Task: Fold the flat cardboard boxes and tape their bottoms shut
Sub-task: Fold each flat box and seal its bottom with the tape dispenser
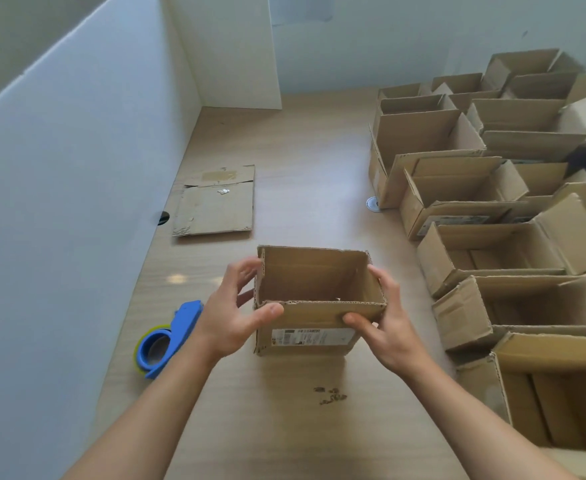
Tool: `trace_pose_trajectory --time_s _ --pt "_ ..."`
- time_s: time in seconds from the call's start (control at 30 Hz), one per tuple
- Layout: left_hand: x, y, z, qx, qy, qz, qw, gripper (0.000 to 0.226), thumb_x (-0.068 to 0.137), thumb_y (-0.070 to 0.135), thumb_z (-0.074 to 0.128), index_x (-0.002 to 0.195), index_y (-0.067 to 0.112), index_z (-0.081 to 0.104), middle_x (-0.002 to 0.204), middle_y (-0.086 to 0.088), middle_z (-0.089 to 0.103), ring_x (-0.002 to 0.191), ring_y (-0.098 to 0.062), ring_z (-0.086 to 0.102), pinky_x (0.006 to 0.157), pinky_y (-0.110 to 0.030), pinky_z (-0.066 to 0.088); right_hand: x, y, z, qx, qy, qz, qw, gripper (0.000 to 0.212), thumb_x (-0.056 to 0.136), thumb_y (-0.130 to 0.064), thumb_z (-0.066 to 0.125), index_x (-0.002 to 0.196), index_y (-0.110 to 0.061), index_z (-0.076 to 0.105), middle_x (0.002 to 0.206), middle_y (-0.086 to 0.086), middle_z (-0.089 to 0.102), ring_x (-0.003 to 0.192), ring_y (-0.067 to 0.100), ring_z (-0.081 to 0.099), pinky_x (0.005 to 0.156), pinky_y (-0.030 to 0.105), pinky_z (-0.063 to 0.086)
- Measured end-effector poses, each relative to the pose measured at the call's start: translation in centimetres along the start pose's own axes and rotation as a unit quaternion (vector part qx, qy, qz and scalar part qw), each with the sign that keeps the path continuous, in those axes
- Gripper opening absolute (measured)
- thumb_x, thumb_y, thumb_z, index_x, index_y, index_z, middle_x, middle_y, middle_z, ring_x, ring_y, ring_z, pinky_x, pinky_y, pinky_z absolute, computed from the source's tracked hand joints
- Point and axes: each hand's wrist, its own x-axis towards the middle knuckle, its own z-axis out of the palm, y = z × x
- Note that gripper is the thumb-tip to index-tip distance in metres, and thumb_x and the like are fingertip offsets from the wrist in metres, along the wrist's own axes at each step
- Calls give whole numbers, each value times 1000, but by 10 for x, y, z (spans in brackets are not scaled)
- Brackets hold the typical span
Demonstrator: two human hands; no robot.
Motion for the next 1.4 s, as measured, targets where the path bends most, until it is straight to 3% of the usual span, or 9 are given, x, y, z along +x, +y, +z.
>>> trace_pose_trajectory --time_s 0.1,0.23,0.4,0.67,0.77,0.9,1.17,1.3,1.4 --pt "-32 -17 1 61 7 3 998 56 67 60 70 119 46 54 151 30 23 133 22 28 93 -4 39 -13 2 12 32 -41 2 999 82 81 -36 78 137 -57 23 148 -15 39 129 0 48 100 11 40" --pt "-54 -30 -3 45 50 -23 997 68 64 59 72 127 41 54 154 31 18 136 20 22 96 -11 36 -20 2 26 33 -67 -20 997 70 79 -55 74 137 -45 37 147 -8 46 137 11 44 110 25 38" --pt "-56 -27 -10 51 26 -34 998 72 63 61 74 129 41 55 151 34 16 139 16 22 99 -10 40 -20 4 29 -36 -81 -52 995 70 84 -59 63 144 -37 36 158 -8 32 147 1 23 116 15 20" --pt "-52 -28 -9 220 -102 -63 968 94 70 93 25 149 47 3 152 24 -36 136 17 -25 116 -22 2 -8 0 20 -165 -164 -45 971 55 88 -62 50 138 -55 28 160 -26 8 147 -7 8 113 8 11" --pt "-50 -33 -13 163 -50 -52 984 96 68 94 39 147 38 36 158 27 -10 143 13 0 115 -17 15 -6 1 17 -164 -188 -52 967 45 85 -67 44 127 -51 48 160 -27 9 145 -9 11 107 3 15" --pt "-51 -40 -2 58 59 -40 996 52 81 55 66 124 26 66 148 31 26 131 23 28 103 -6 36 -8 -3 27 -45 -108 1 993 29 86 -52 59 113 -41 61 145 -35 27 138 -10 28 90 2 37" --pt "-42 -41 11 119 135 -28 983 95 86 30 72 144 64 5 128 31 37 120 12 42 92 -31 46 -4 0 33 -11 -60 49 997 100 88 -25 74 147 -56 0 145 -29 23 118 -16 39 85 18 51" --pt "-38 -44 12 143 150 16 978 38 82 46 62 120 44 57 129 17 47 120 4 46 94 -39 50 8 1 31 -42 -66 17 997 65 79 -50 70 132 -59 36 143 -37 23 129 -3 39 103 43 47" --pt "-42 -54 17 157 163 24 974 30 84 49 58 102 27 68 136 13 47 120 19 39 97 -14 39 10 7 32 -85 -55 4 995 42 80 -48 72 119 -39 58 144 -27 32 135 3 37 106 48 43"
